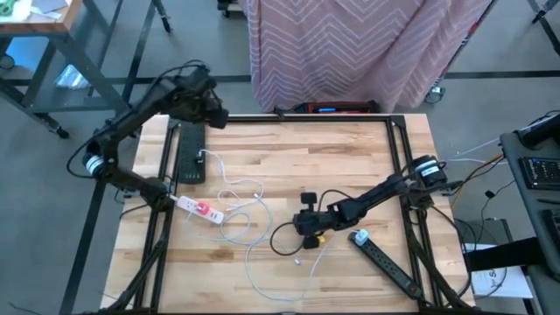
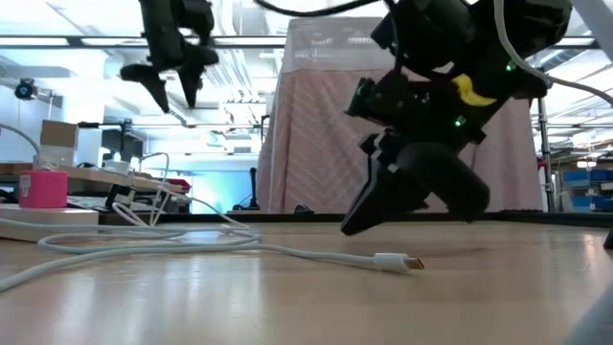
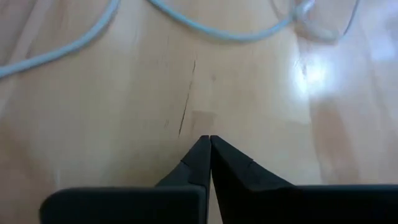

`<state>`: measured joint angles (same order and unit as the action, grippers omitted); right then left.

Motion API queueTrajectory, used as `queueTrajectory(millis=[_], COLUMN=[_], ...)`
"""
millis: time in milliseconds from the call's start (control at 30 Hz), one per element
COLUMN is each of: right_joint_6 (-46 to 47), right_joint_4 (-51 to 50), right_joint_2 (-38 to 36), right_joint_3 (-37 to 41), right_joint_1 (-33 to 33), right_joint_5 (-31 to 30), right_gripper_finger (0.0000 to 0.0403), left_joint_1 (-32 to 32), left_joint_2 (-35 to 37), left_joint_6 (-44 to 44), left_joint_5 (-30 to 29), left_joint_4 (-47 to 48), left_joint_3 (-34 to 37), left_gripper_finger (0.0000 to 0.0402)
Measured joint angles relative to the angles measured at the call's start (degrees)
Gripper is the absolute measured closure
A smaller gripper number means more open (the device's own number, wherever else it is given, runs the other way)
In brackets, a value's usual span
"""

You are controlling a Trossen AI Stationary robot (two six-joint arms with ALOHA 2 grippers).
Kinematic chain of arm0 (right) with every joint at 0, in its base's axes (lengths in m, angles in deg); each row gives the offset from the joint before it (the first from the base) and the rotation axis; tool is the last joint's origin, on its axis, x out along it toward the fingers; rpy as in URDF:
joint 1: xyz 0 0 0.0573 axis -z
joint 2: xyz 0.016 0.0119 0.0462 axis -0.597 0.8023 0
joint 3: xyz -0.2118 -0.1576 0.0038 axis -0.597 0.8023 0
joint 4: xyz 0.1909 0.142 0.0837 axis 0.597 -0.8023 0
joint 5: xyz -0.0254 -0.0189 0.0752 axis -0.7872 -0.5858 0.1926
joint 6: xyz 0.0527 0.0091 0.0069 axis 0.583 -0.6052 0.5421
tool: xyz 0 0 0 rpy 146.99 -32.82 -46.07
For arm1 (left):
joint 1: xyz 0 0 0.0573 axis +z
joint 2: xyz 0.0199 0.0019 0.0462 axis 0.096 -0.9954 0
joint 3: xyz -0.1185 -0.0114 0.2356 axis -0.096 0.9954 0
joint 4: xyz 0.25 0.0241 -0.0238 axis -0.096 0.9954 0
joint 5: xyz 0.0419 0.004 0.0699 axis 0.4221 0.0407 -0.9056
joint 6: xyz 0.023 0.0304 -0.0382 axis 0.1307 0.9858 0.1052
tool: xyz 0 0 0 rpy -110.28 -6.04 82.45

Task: Insert USB
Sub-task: Return to Home Position

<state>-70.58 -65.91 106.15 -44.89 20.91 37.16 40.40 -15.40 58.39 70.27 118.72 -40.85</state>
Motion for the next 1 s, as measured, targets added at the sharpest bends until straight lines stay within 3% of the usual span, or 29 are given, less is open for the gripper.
queueTrajectory(millis=[133, 300, 500, 667, 800, 900, 1000], right_joint_6=[-4.05, -7.58, -10.44, -15.22, -24.17, -29.33, -28.85], right_joint_4=[0.72, 0.71, 1.18, 2.71, 7.26, 12.39, 14.42], right_joint_2=[-2.27, -4.69, -7.98, -11.27, -13.53, -15.23, -17.51], right_joint_3=[1.72, 3.03, 3.29, 3.27, 3.21, 3.18, 3.16], right_joint_1=[0.00, 0.00, 0.00, 0.15, 1.13, 2.85, 5.16], right_joint_5=[-0.37, -5.20, -4.24, -4.09, -0.33, 3.88, 4.83], right_gripper_finger=[0.0402, 0.0402, 0.0403, 0.0403, 0.0403, 0.0403, 0.0403], left_joint_1=[-1.05, -2.93, -4.13, -4.13, -4.09, -4.11, -4.09], left_joint_2=[5.47, 13.49, 23.36, 29.48, 32.13, 33.21, 34.57], left_joint_6=[1.81, 4.11, 4.53, 3.34, 3.08, 8.08, 12.33], left_joint_5=[-0.41, -3.38, -7.62, -7.76, -7.77, -7.23, -2.46], left_joint_4=[-1.22, -3.21, -7.09, -8.85, -11.60, -17.12, -25.36], left_joint_3=[1.19, 4.23, 10.71, 16.74, 20.51, 23.68, 28.20], left_gripper_finger=[0.0141, 0.0157, 0.0179, 0.0193, 0.0200, 0.0204, 0.0207])
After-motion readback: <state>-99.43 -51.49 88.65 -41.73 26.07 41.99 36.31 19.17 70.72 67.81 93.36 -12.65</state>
